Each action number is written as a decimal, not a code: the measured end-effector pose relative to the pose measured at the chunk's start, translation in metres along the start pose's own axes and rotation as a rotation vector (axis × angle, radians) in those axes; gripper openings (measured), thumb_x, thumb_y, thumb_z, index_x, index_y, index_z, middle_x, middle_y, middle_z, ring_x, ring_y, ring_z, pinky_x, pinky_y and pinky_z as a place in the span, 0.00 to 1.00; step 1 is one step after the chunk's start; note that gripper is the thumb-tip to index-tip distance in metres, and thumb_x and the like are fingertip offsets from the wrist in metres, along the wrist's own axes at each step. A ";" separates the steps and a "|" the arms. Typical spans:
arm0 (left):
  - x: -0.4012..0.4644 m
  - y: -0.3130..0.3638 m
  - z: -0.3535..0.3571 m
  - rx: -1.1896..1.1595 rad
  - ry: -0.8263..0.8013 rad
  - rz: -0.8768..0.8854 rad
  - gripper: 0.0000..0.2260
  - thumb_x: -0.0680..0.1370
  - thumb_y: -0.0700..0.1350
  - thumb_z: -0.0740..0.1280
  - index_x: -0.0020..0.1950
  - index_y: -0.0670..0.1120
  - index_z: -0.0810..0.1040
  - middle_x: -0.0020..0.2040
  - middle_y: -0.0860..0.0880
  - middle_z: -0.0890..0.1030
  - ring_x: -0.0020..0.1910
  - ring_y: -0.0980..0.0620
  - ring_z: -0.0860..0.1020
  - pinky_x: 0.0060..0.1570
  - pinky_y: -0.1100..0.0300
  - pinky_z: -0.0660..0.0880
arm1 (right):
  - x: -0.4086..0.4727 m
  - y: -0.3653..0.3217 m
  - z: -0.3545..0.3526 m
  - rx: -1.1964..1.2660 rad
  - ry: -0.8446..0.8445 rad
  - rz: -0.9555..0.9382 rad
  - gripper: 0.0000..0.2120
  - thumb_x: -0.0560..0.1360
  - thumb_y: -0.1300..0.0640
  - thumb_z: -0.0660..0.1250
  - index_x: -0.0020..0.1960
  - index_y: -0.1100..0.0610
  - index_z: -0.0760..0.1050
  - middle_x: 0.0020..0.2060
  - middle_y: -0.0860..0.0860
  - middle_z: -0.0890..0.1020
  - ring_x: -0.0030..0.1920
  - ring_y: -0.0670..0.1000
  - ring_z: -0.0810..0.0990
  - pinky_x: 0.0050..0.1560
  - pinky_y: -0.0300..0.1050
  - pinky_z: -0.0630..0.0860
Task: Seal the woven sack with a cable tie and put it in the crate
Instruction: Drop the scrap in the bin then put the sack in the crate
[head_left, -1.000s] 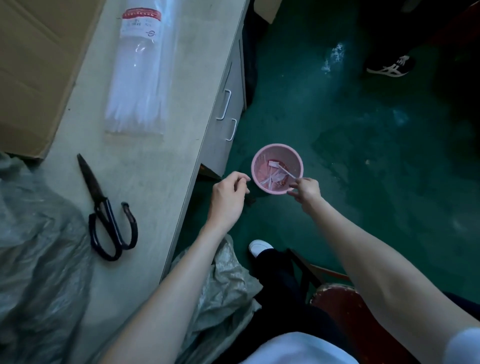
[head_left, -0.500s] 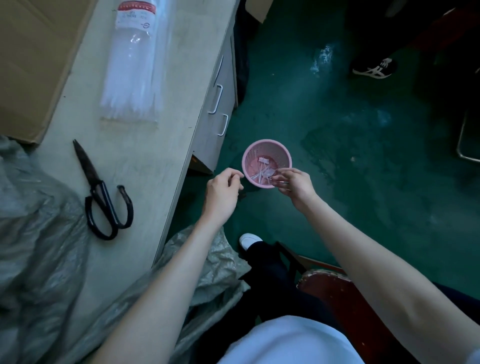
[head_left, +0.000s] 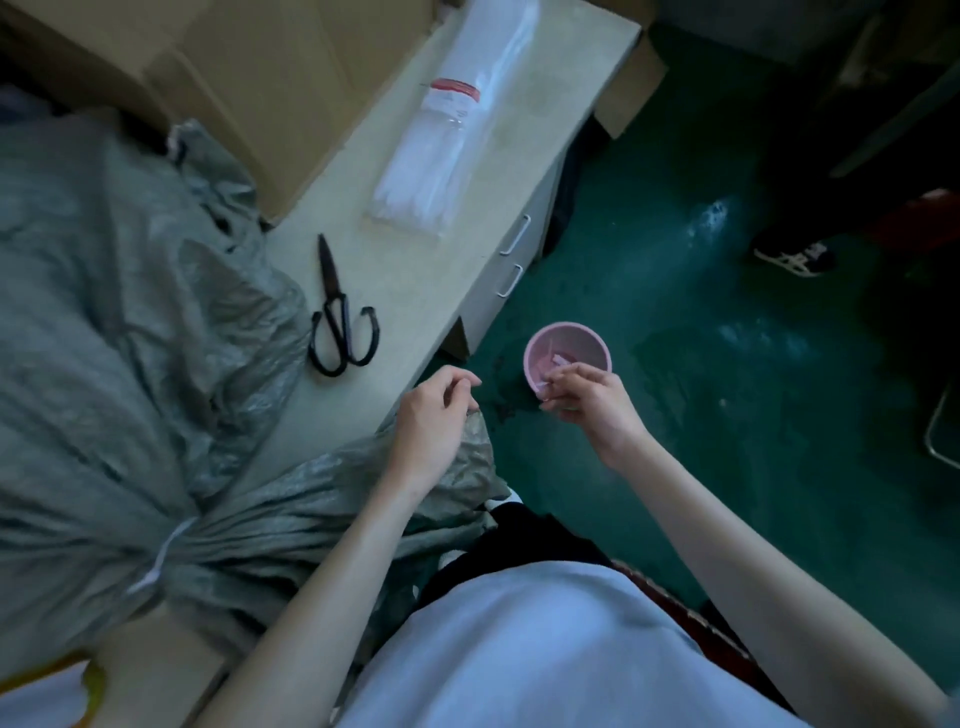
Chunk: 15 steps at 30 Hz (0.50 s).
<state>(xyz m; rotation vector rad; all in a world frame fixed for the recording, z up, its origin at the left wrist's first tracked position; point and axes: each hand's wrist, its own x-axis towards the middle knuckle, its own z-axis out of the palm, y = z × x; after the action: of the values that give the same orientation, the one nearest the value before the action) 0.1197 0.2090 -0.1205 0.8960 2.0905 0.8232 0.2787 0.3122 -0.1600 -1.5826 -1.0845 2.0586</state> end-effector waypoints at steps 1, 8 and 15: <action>-0.005 -0.001 -0.005 -0.010 0.024 -0.001 0.09 0.81 0.42 0.59 0.51 0.47 0.80 0.37 0.54 0.80 0.34 0.51 0.77 0.34 0.63 0.72 | -0.005 -0.005 0.006 -0.029 -0.031 -0.017 0.10 0.75 0.67 0.61 0.40 0.57 0.77 0.31 0.51 0.83 0.30 0.47 0.80 0.33 0.37 0.73; -0.047 -0.016 -0.039 -0.065 0.197 -0.024 0.08 0.81 0.42 0.60 0.49 0.48 0.79 0.36 0.55 0.79 0.35 0.57 0.77 0.36 0.64 0.71 | -0.030 -0.034 0.056 -0.258 -0.287 -0.137 0.08 0.77 0.65 0.62 0.43 0.59 0.78 0.35 0.55 0.82 0.32 0.47 0.80 0.35 0.33 0.75; -0.097 -0.029 -0.088 -0.143 0.472 -0.090 0.08 0.82 0.44 0.60 0.49 0.50 0.79 0.37 0.52 0.80 0.36 0.45 0.78 0.38 0.51 0.74 | -0.046 -0.041 0.125 -0.419 -0.499 -0.240 0.07 0.76 0.67 0.62 0.43 0.62 0.79 0.33 0.55 0.82 0.35 0.52 0.78 0.43 0.44 0.75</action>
<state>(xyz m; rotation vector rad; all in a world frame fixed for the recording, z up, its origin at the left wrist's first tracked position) 0.0895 0.0931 -0.0603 0.5623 2.4096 1.2092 0.1710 0.2634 -0.0870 -1.0287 -1.8814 2.2098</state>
